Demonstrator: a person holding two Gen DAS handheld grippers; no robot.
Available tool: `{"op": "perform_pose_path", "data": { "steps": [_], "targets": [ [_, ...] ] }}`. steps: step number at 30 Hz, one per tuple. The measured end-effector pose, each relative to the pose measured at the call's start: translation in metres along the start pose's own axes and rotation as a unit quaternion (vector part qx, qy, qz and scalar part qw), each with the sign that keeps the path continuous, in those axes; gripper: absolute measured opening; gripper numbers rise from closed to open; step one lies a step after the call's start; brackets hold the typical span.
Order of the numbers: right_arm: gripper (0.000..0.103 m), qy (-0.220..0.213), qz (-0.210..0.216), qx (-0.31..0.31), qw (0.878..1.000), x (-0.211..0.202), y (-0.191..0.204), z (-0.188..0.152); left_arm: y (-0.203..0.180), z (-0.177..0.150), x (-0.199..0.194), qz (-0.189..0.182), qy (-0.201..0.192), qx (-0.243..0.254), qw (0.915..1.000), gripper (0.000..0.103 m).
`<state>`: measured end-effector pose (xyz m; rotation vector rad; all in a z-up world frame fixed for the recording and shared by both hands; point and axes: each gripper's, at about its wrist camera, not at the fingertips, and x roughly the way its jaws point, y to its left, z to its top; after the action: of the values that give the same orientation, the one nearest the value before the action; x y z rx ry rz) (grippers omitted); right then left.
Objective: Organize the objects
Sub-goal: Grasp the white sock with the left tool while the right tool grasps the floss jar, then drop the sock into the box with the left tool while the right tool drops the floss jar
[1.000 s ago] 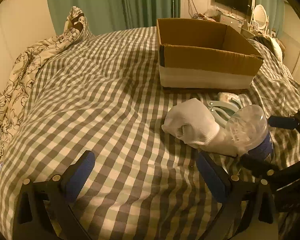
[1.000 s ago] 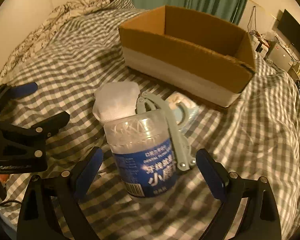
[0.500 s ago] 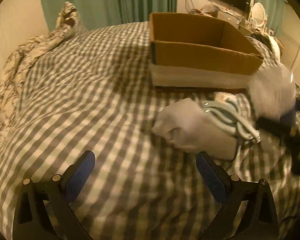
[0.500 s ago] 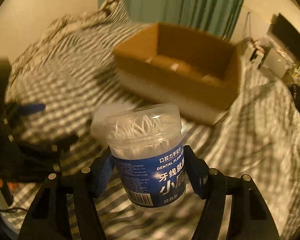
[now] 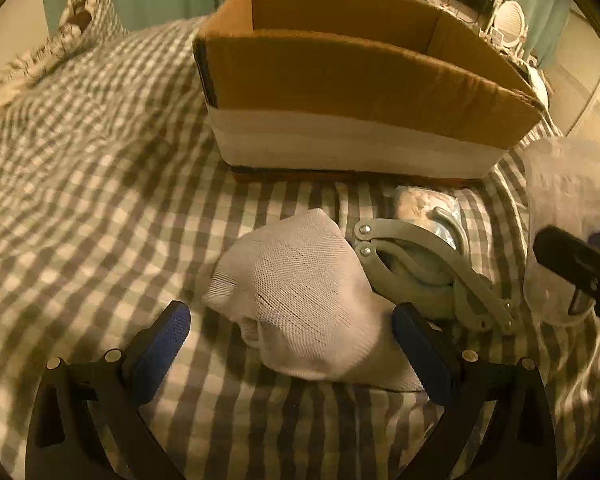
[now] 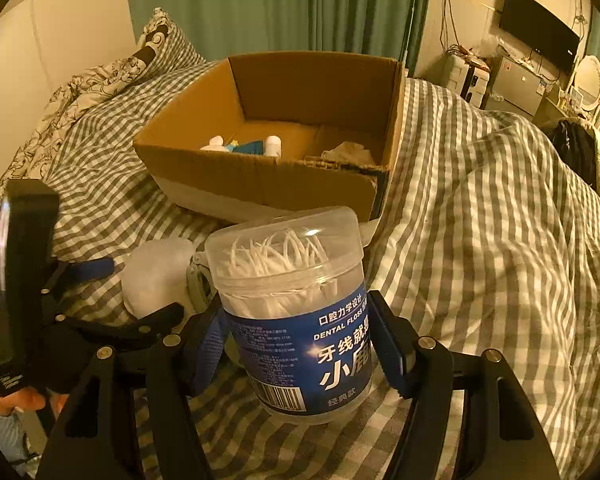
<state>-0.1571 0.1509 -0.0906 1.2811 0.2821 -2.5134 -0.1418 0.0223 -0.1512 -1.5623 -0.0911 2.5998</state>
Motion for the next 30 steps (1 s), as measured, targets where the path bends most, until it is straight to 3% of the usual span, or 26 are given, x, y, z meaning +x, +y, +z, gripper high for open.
{"op": "perform_pose_path", "data": {
  "steps": [6, 8, 13, 18, 23, 30],
  "targets": [
    [0.066, -0.001, 0.008, -0.005, 1.000, -0.001, 0.007, -0.003, -0.007, 0.001, 0.010, -0.003, 0.001, 0.016, 0.9999, 0.100],
    [0.065, -0.001, 0.005, -0.005, 1.000, -0.001, 0.007, -0.004, -0.010, 0.000, 0.010, -0.005, -0.005, 0.028, 0.9996, 0.094],
    [0.065, -0.005, 0.015, -0.001, 1.000, -0.009, 0.010, -0.005, -0.021, -0.008, -0.003, 0.004, -0.022, 0.069, 0.9974, 0.064],
    [0.065, -0.017, 0.020, -0.004, 1.000, -0.021, 0.015, -0.008, -0.019, -0.014, -0.023, 0.003, -0.033, 0.068, 0.9971, 0.050],
    [0.065, -0.037, 0.019, 0.000, 0.999, -0.041, 0.018, -0.010, -0.022, -0.017, -0.052, 0.031, -0.067, 0.078, 0.9942, 0.047],
    [0.065, -0.084, 0.012, -0.017, 0.996, -0.085, 0.025, -0.003, -0.025, -0.010, -0.096, 0.030, -0.110, 0.089, 0.9896, 0.046]
  ]
}}
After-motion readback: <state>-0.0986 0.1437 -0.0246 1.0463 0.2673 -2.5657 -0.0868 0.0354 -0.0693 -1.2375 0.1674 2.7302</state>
